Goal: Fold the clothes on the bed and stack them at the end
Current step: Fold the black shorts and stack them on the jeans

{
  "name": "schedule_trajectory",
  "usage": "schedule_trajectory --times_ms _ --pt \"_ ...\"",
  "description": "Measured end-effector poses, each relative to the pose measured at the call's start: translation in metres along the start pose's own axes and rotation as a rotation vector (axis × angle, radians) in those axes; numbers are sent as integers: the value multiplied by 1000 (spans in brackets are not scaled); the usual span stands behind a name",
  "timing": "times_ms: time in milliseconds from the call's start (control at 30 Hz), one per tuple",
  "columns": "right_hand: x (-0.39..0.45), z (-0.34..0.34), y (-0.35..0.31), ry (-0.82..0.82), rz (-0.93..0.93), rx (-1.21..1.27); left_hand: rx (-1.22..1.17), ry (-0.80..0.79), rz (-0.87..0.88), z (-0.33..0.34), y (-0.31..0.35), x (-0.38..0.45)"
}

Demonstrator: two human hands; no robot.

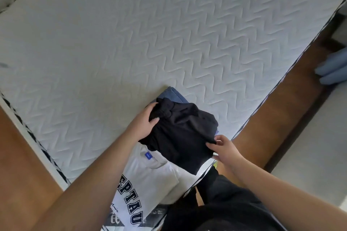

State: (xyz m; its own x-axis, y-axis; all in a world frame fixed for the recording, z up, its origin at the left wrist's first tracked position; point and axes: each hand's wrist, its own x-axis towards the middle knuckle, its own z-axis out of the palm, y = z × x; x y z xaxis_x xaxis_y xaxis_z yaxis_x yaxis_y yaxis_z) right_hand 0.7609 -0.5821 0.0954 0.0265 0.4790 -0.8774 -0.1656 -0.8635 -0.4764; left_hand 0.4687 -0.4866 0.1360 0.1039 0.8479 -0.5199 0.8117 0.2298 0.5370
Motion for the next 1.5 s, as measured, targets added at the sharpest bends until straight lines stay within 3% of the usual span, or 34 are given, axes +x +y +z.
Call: schedule_trajectory --times_ms 267,400,500,633,800,1033,1233,1400,1500 --pt "73 24 42 118 173 75 -2 -162 -42 27 -46 81" --pt "99 32 52 109 226 -151 63 -185 -8 40 -64 118" --pt "110 34 50 160 84 -476 111 -195 -47 51 -81 139" --pt "119 35 46 192 -175 -482 119 -262 -100 64 -88 160" --pt "140 47 42 101 -243 -811 60 -198 -92 87 -81 185" --pt "150 35 36 142 -254 -684 -207 -116 -78 72 -86 204" --pt "166 27 37 226 -184 -905 -147 -128 -10 85 -75 218" --pt "164 26 39 171 -142 -725 -76 -105 -18 88 -73 219" --pt "159 24 43 240 -219 -799 -45 -120 26 79 -68 221"
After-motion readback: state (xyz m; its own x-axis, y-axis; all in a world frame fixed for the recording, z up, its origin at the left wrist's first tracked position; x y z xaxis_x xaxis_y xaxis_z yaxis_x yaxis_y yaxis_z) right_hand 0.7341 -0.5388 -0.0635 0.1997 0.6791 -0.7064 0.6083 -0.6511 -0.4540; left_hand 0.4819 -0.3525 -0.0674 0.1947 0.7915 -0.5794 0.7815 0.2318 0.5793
